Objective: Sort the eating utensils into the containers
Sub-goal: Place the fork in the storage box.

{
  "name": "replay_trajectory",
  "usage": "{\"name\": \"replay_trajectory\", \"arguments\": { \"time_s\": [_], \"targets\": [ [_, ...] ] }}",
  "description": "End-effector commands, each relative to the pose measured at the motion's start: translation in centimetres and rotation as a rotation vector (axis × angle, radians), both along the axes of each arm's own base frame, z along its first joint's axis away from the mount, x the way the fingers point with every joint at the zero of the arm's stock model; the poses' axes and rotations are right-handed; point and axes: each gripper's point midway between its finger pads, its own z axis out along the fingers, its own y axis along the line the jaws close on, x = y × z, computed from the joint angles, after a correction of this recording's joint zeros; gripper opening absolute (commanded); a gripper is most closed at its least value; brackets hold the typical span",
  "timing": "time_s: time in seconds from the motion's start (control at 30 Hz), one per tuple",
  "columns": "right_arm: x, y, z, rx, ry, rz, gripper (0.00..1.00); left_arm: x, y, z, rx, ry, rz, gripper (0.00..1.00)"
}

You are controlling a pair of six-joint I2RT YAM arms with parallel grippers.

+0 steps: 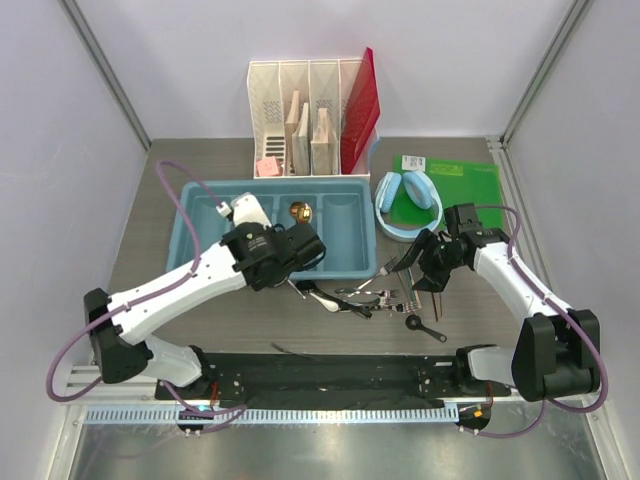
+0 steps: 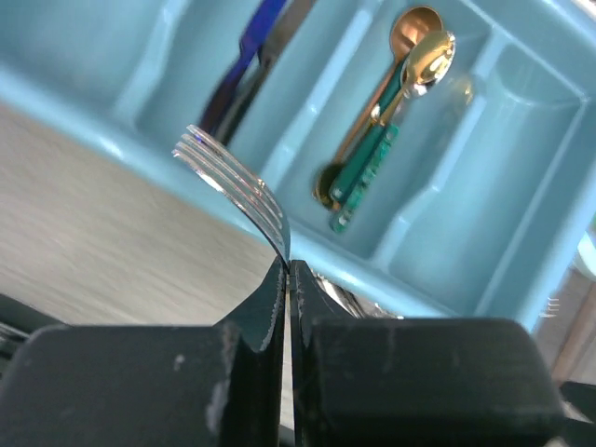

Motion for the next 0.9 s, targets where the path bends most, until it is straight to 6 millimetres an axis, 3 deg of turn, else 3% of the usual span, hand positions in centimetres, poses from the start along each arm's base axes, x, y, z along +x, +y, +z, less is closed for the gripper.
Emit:
{"name": "replay_trajectory", "arguments": {
  "time_s": [0.0,0.07,0.1,0.13,0.17,0.2,0.23,0.27,0.33,0.37,0.43,0.47,0.63,0.73,0.87],
  "targets": [
    [1.5,0.3,1.6,0.019,-0.063,-0.019,0.70,2.6,2.3,1.2,0.353,0.053,-0.165,0.00],
    [1.5,0.2,1.7,0.020,-0.065,-0.026,0.70,5.5,-0.3,1.2,0.336,0.037,-0.210,0.00],
    [1.5,0.2,1.8,0.021,-0.068,-0.026,0.70,6.8,0.1,1.2,0.400,0.068,-0.258,0.00],
    [1.6,0.2,1.9,0.022,-0.071,-0.030,0.70,8.3,-0.9,0.1,0.429,0.098,-0.278,0.00],
    [1.5,0.2,2.0,0.021,-0.074,-0.031,0.70,9.9,-2.4,1.4,0.381,0.069,-0.302,0.00],
    [1.6,0.2,2.0,0.022,-0.074,-0.035,0.70,11.2,-2.3,1.5,0.424,0.090,-0.340,0.00],
    [1.6,0.1,2.0,0.023,-0.074,-0.039,0.70,12.5,-3.2,0.0,0.454,0.129,-0.360,0.00],
    [1.7,0.1,2.0,0.024,-0.074,-0.041,0.70,13.8,-4.7,1.4,0.411,0.101,-0.392,0.00],
    [1.7,0.1,2.0,0.024,-0.071,-0.047,0.70,15.7,-5.9,1.0,0.411,0.126,-0.452,0.00],
    [1.7,0.0,2.0,0.022,-0.072,-0.051,0.70,17.2,-7.7,0.5,0.398,0.129,-0.480,0.00],
    [1.7,-0.1,1.8,0.018,-0.062,-0.053,0.70,17.8,-9.2,-0.5,0.380,0.182,-0.557,0.00],
    [1.8,-0.1,1.7,0.016,-0.059,-0.056,0.70,19.1,-10.7,-1.8,0.377,0.198,-0.579,0.00],
    [2.0,-0.3,1.4,0.011,-0.050,-0.065,0.70,19.5,-13.2,-5.1,0.340,0.272,-0.658,0.00],
    [2.0,-0.5,1.3,0.007,-0.046,-0.069,0.70,18.5,-13.6,-8.1,0.312,0.329,-0.677,0.00],
    [2.0,-0.6,0.8,0.003,-0.027,-0.070,0.70,17.5,-14.3,-10.5,0.281,0.400,-0.712,0.00]
  ]
}}
